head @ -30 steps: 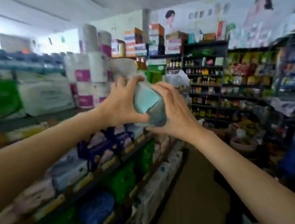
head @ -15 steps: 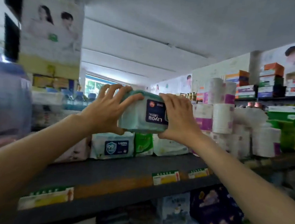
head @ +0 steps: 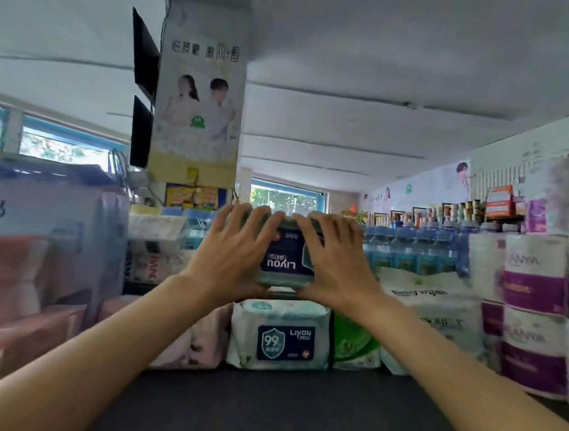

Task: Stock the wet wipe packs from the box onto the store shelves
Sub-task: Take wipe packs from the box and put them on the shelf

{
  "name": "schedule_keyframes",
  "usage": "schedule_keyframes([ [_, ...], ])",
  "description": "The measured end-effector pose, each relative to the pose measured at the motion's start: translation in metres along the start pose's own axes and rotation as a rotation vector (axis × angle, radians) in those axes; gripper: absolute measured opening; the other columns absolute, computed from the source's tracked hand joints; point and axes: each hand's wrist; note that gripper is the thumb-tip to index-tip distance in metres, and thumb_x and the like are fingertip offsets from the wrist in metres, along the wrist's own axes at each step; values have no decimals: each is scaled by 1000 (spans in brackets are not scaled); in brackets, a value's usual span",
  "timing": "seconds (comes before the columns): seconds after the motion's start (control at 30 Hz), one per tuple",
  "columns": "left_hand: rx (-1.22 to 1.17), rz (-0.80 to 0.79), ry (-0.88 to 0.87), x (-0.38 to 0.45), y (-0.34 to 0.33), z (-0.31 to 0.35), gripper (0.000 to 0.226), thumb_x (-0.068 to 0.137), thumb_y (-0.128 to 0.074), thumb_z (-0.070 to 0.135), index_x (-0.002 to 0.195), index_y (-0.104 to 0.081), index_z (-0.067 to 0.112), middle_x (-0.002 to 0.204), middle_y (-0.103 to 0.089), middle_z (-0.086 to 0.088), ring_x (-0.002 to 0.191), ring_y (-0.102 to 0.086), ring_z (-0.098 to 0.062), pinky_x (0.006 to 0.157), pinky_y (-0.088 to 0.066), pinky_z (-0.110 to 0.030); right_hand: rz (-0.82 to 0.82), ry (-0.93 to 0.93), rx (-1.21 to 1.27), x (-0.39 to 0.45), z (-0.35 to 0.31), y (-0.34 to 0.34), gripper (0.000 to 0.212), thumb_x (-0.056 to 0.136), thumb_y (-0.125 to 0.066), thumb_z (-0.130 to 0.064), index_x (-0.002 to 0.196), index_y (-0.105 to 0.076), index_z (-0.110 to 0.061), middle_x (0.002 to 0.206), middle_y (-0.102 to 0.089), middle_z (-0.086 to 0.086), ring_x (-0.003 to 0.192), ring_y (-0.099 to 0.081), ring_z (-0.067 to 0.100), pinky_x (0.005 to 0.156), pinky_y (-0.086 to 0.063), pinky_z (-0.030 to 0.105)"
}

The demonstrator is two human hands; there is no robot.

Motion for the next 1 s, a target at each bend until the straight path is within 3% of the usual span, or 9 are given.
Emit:
schedule_keyframes([
  [0.13,71,79,-2,5,-1,-14,91,61,-54,71,124,-43,6,113,-59,-16,103,-44,-33,87,-46,-49,-53,-111,64,8,18,2,119,57,-78,-56,139,4,-35,147,-12,7,132,-7,24,114,-12,52],
  [0.23,38,114,108,17,-12,-11,89,62,-52,67,125,-41,6,116,-57,-19,103,-40,-34,85,-45,-50,-35,-593,414,2,37,-4,123,62,-77,-53,147,8,-28,155,6,8,142,-1,33,115,-9,52],
  [0.3,-66,156,279,15,-10,-10,95,53,-71,57,127,-39,6,118,-53,-20,105,-43,-38,84,-44,-52,-28,-987,1120,3,14,4,106,70,-76,-42,149,-7,-22,154,-12,13,138,-23,38,111,-27,51],
  [0.37,-85,209,360,19,-8,-5,91,57,-71,52,128,-38,7,122,-48,-19,108,-41,-38,86,-41,-52,-41,-1039,1693,11,-7,11,79,77,-73,-34,140,-30,-16,137,-44,11,119,-49,35,99,-44,47],
  [0.47,150,365,135,39,-6,-2,70,75,-62,49,128,-41,9,126,-40,-12,112,-36,-34,90,-35,-48,-53,-995,2198,38,-7,27,58,74,-72,-36,124,-51,-13,114,-62,13,105,-58,32,84,-50,46],
  [0.53,245,441,-75,50,-3,2,56,80,-61,35,128,-43,10,127,-39,-10,114,-36,-34,94,-32,-45,-99,-1105,2307,48,0,36,56,74,-69,-45,116,-55,-12,101,-64,13,92,-59,30,73,-48,43],
  [0.67,-24,270,-118,43,-1,29,65,77,-49,45,130,-43,8,125,-55,-12,116,-44,-32,94,-36,-43,61,-1174,2100,58,23,18,62,66,-77,-40,119,-57,-15,108,-66,9,94,-62,29,68,-49,38],
  [0.77,-130,89,24,24,-5,27,64,78,-43,45,126,-49,4,118,-60,-12,100,-60,-30,86,-48,-41,250,-1135,1458,59,39,-1,99,44,-87,-39,128,-40,-16,121,-53,7,113,-54,28,90,-49,45],
  [1.0,-194,15,327,8,-22,1,64,77,-60,18,134,-37,2,129,-48,-20,108,-51,-39,87,-44,-51,-78,-49,34,40,23,-35,119,60,-81,-44,147,-2,-22,138,-30,8,120,-39,31,101,-35,43],
])
Point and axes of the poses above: each hand's wrist, its own x-axis towards the middle knuckle, its own y-axis out of the back of the hand, z = x × y
